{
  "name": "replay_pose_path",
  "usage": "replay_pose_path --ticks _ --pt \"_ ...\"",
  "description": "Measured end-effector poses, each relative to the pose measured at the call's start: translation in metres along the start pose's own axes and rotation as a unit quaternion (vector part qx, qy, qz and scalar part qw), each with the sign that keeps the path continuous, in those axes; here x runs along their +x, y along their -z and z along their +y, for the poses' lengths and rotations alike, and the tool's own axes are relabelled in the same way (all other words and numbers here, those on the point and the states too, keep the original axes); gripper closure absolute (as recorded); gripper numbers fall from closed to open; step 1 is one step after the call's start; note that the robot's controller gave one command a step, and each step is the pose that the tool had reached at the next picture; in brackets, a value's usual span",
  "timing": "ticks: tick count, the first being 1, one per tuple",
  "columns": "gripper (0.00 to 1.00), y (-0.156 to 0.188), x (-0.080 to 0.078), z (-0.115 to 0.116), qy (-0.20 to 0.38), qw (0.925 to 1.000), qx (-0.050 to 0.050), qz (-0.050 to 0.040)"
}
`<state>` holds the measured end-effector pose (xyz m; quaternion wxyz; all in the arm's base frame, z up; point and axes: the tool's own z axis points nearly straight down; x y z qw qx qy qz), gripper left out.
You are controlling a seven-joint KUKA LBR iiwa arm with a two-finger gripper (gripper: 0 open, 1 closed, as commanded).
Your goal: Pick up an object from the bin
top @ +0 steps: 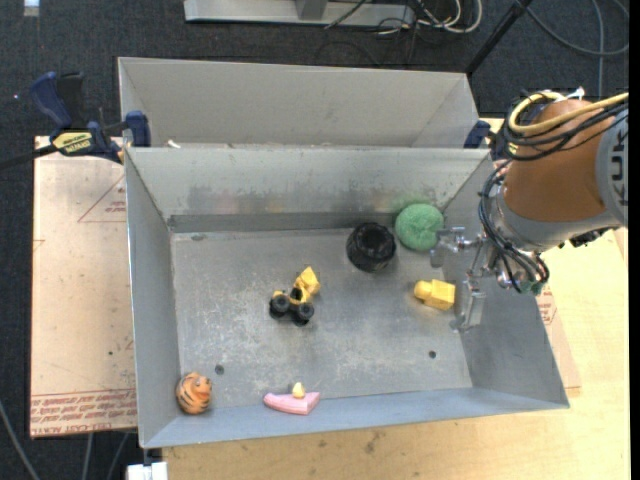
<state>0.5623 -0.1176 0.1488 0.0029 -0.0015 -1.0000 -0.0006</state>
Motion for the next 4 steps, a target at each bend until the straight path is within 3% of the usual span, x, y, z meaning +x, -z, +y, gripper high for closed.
replay_pose_path --ticks 1,2,3,4 --pt "0.0 0.005 -0.002 0.0 0.001 1.0 0.001 -0.0034" --pt "0.0 -0.042 -0.021 0.017 0.031 0.9995 0.002 -0.0071" --pt "1.0 -0.075 0.011 0.032 0.058 0.9983 0.001 -0.0035" --pt "1.0 -0.075 0.011 0.032 0.059 0.9983 0.001 -0.0035"
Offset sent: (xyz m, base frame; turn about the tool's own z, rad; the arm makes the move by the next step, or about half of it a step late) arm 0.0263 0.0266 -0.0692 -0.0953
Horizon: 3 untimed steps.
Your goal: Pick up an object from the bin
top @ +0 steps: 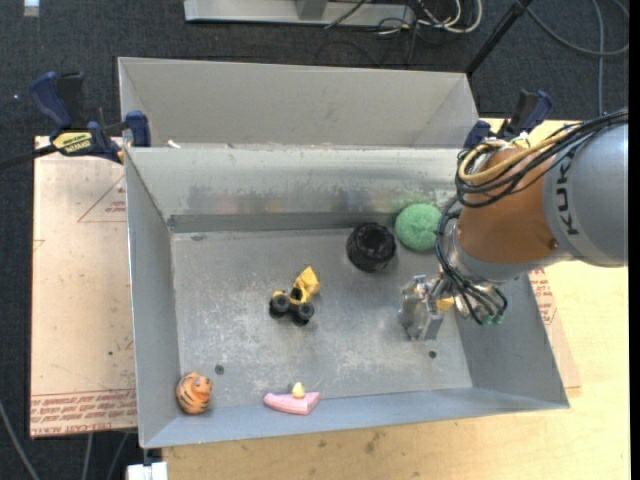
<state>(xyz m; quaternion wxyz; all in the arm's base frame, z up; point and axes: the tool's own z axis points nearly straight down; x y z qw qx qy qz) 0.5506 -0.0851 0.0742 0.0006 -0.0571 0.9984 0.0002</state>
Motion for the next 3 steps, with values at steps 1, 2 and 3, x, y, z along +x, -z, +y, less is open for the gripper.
replay_pose_path --ticks 1,2,3 --pt "0.0 0.071 -0.019 0.07 -0.002 1.0 0.0 -0.0013" --pt "0.0 0.07 -0.018 0.07 -0.002 1.0 0.0 -0.0009" --pt "0.0 0.035 -0.038 0.101 0.007 1.0 0.001 -0.0044"
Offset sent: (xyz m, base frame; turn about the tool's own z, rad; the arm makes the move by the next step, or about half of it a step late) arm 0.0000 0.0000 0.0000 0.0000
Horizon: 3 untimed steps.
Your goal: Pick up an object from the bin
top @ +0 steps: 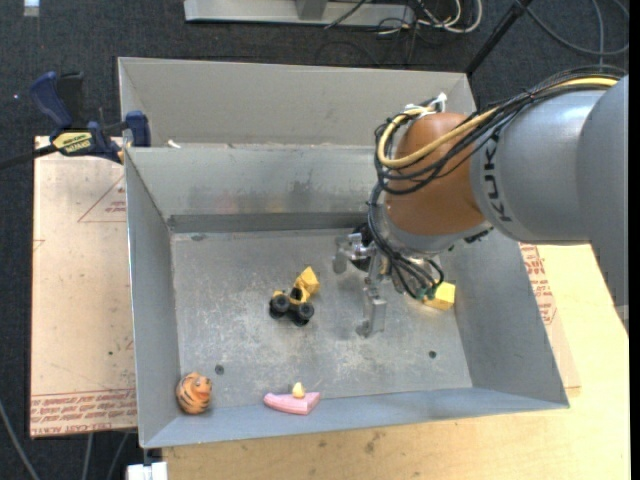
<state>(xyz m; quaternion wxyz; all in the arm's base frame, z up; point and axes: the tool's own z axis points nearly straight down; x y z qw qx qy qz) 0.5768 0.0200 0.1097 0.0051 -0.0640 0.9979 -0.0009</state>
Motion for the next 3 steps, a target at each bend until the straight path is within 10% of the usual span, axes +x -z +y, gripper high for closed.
replay_pose_path --ticks 2,3 --pt "0.0 -0.035 -0.043 0.051 0.039 0.9992 -0.001 0.003" --pt "1.0 -0.039 -0.03 0.091 0.094 0.9955 -0.003 0.0039"
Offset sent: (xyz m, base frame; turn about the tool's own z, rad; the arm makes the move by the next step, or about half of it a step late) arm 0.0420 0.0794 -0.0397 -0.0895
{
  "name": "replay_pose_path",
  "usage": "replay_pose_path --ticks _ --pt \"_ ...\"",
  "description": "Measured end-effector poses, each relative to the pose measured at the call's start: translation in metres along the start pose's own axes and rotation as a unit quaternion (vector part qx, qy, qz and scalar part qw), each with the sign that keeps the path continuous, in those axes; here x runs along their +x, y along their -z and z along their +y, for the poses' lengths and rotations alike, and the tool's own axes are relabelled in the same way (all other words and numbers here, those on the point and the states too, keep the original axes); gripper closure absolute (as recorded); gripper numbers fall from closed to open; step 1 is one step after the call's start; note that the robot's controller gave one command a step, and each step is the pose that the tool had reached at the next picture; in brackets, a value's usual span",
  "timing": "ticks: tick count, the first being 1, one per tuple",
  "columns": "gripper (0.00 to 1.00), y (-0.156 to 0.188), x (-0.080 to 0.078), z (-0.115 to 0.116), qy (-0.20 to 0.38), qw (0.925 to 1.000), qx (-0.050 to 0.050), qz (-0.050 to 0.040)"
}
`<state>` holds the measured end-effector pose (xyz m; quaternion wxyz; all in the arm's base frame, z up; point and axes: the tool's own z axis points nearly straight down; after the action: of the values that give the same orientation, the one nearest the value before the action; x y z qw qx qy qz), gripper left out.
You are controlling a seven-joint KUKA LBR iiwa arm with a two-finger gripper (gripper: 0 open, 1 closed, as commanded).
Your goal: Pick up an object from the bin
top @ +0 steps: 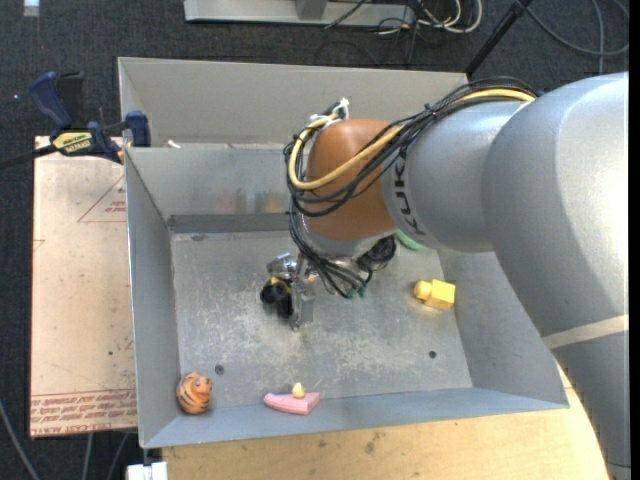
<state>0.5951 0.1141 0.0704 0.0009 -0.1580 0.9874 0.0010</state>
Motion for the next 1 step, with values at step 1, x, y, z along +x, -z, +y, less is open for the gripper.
replay_pose_path --ticks 1 --pt "1.0 0.0 0.0 0.0 0.0 1.0 0.0 0.0"
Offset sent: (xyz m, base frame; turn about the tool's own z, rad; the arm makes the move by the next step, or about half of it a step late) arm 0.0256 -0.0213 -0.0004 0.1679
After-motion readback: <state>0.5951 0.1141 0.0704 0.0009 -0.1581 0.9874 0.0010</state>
